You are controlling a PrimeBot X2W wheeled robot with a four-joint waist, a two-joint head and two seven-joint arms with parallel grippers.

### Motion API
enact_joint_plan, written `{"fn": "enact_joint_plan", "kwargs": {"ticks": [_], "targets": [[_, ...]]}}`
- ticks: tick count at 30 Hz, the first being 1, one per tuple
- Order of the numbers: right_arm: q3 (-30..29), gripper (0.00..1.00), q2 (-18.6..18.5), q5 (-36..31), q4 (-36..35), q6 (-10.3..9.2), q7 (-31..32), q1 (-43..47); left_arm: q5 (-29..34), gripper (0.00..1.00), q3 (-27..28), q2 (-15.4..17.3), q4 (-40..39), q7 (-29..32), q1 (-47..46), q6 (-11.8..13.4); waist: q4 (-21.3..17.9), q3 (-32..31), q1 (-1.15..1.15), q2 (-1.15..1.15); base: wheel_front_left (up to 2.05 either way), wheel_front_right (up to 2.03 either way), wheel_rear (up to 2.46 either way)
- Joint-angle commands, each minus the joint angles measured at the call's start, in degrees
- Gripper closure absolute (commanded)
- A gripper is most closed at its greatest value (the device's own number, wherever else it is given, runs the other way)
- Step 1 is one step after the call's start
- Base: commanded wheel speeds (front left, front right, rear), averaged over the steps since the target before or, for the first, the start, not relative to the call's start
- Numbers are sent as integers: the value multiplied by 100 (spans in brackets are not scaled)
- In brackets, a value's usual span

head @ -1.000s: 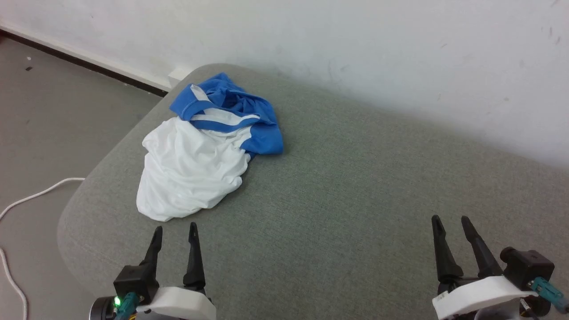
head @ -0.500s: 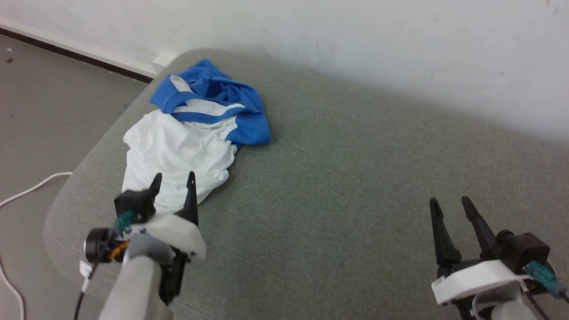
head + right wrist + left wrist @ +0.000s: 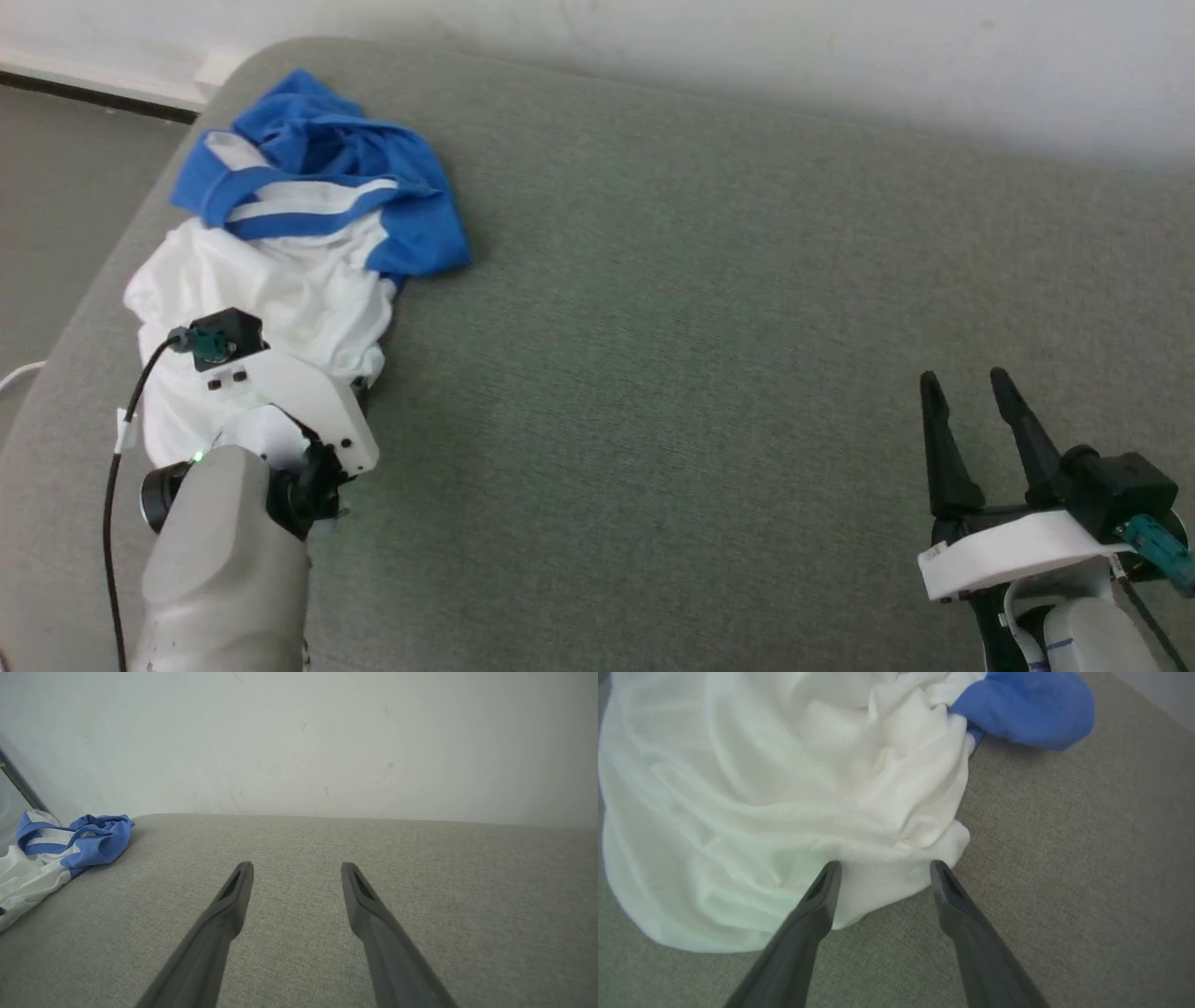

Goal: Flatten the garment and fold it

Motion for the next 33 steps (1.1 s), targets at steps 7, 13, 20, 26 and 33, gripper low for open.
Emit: {"fn": "enact_joint_plan", "kwargs": {"ticks": [7,13,20,26,33], "targets": [[-37,0,10,-69,-51,-11,-27,-118,-63,73,-10,152,299,570,-94,166,-397,280,-1,-1,0,0,0],[-35,0,10,-13,-47,-11,-27,-96,-177,100,76,110,157,49,-16,91,-338,204,-1,-1,0,0,0],[-5,0,10,85,22,-11,-27,-36,-353,100,204,95,-195,-786,-227,-214,-195,-50,-1,-1,0,0,0],[-4,0,10,293,95,-11,-27,82,-366,100,69,141,-914,-1271,-777,-621,-139,-537,-1,-1,0,0,0],[43,0,10,512,176,-11,-27,208,-211,100,-483,248,-1764,-926,-1863,-967,-418,-1014,-1,-1,0,0,0]]}}
